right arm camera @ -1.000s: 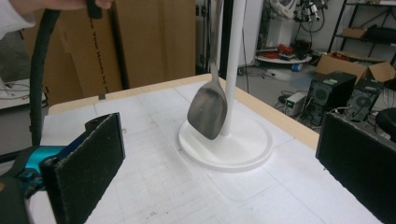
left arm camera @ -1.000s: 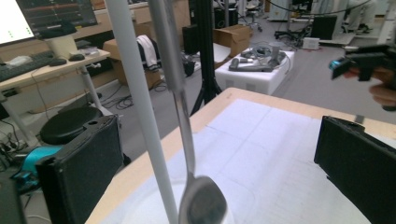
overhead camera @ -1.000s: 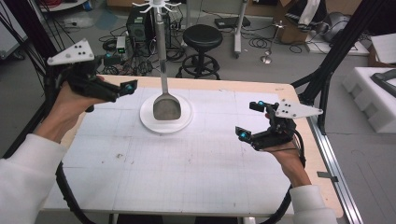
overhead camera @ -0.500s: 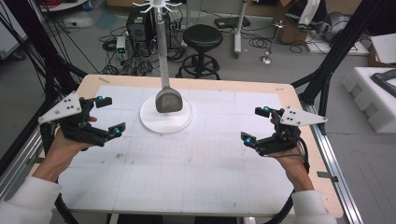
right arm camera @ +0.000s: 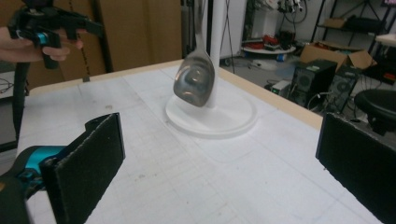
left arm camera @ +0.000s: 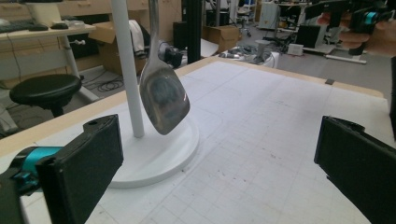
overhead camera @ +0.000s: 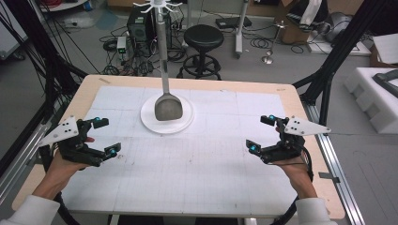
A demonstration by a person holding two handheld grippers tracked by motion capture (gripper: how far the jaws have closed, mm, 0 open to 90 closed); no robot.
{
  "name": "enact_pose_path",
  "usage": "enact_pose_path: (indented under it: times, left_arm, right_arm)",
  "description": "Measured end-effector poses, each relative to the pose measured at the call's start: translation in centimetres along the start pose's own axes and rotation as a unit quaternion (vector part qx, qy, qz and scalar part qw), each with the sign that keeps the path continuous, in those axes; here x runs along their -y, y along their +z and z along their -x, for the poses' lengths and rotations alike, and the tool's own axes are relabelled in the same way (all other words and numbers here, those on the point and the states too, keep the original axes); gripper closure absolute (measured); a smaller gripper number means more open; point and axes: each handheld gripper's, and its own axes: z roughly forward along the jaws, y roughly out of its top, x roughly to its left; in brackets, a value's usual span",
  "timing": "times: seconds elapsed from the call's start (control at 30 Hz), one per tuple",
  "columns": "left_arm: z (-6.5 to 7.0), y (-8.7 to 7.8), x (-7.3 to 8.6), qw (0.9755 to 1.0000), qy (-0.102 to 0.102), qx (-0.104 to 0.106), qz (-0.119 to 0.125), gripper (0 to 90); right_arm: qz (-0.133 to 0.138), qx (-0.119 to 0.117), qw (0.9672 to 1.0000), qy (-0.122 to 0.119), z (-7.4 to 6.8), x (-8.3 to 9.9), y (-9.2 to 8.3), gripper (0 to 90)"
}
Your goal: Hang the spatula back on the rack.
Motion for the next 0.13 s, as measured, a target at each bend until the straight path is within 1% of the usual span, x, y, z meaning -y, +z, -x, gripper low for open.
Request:
enact_pose_path:
  times: [0.03, 0.1, 0.13]
  left_arm:
    - [-0.02, 0.00, 0.00, 1.0000, 0.000, -0.001, -0.001, 1.7]
    - [-0.08, 0.03, 0.03, 1.0000, -0.002, 0.001, -0.004, 1.7]
    - [-0.09, 0.05, 0.05, 1.0000, -0.001, -0.002, -0.005, 1.7]
  right_arm:
    - [-0.001, -0.003, 1.0000, 0.002, 0.02, 0.31, 0.01, 0.0]
    - [-0.002, -0.003, 1.0000, 0.002, 0.02, 0.38, 0.02, 0.0]
    - [-0.002, -0.003, 1.0000, 0.003, 0.04, 0.44, 0.02, 0.0]
